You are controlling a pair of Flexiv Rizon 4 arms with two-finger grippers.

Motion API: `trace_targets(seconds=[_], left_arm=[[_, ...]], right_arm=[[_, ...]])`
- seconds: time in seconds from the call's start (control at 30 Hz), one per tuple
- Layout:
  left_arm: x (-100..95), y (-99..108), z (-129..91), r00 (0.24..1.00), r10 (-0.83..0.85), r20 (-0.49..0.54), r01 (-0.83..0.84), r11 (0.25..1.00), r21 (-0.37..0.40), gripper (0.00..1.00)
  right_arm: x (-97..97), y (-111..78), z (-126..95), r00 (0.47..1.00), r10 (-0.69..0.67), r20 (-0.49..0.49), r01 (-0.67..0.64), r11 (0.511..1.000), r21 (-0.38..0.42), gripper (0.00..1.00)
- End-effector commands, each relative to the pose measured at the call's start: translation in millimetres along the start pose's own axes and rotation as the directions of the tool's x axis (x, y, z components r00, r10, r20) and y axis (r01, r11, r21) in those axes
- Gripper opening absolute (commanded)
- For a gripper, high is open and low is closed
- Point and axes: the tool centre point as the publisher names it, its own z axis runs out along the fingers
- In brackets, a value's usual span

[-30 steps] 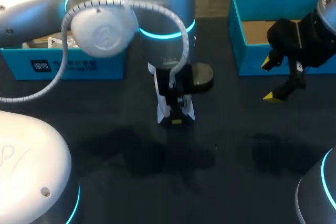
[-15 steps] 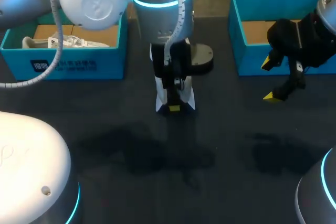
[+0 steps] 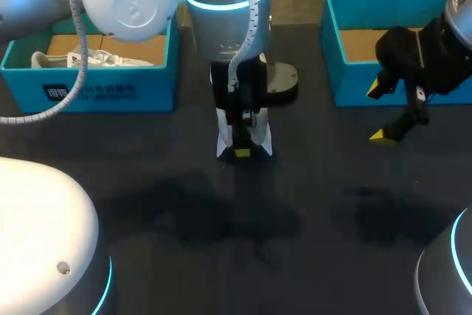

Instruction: Take the shoe out of the shoebox, open the shoe tongue, remove and reinsert the insole, then place the shoe into the shoebox

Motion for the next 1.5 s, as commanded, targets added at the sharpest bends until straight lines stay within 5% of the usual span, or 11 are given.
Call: trace_targets(seconds=[0.03,0.83,1.5], left_arm=[[-13.0,21,-11,0.998,0.048,-0.027,-0.048,0.999,0.017,0.00],[-90.4,143,-49,0.985,0.152,-0.083,-0.150,0.988,0.025,0.00],[-167.8,247,-61,0.998,-0.036,-0.056,0.034,0.999,-0.030,0.00]], right_arm=[[-2.8,1.8,1,1.000,0.001,-0.005,0.000,1.000,0.004,1.00],[-2.8,1.8,1,1.000,0.001,-0.005,0.000,1.000,0.004,1.00],[-2.8,1.8,1,1.000,0.001,-0.005,0.000,1.000,0.004,1.00]])
